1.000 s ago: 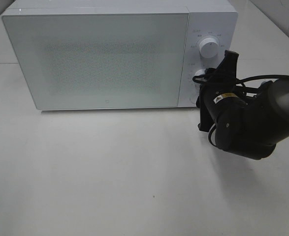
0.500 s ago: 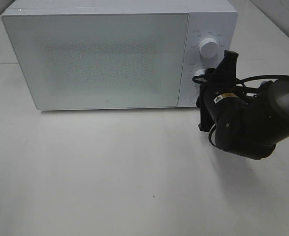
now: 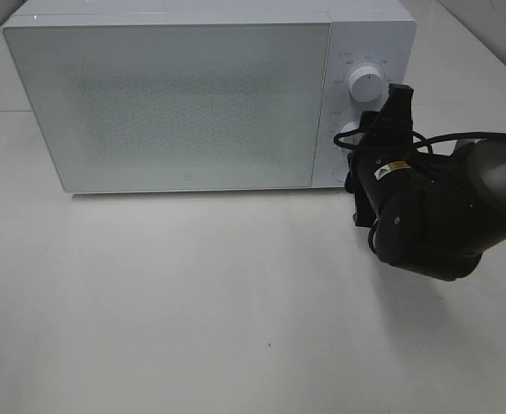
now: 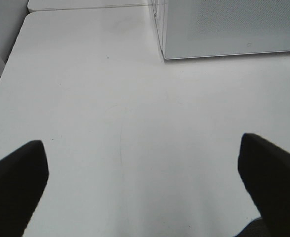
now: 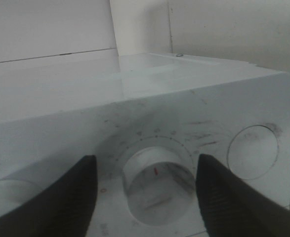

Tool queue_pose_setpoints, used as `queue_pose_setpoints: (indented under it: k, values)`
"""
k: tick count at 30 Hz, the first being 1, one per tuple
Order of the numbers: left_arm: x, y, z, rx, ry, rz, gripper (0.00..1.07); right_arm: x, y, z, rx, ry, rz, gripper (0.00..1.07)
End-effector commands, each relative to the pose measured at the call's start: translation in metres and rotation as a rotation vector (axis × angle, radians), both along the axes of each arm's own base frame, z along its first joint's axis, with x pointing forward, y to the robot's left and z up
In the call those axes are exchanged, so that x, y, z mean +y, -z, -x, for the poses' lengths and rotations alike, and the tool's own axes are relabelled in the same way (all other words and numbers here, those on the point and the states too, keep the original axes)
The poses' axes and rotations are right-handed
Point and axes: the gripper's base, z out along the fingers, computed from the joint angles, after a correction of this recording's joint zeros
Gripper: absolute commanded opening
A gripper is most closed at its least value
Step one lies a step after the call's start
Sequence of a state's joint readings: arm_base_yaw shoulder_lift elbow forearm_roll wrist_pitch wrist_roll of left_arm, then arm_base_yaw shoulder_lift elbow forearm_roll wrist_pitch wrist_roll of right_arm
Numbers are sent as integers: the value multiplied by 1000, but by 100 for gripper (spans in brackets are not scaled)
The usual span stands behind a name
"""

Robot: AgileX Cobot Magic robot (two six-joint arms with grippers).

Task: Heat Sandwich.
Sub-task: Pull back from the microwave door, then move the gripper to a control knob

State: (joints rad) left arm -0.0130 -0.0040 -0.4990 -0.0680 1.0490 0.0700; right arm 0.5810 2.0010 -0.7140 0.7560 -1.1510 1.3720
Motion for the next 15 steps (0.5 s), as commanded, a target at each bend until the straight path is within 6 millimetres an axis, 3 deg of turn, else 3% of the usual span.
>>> queue_pose_setpoints:
  k: [1, 15]
  values:
    - [0, 1, 3, -37, -2, 2, 100, 1, -10, -3, -68, -2, 22, 73]
    - [0, 1, 3, -37, -2, 2, 100, 5, -5, -2, -10, -64, 63, 74]
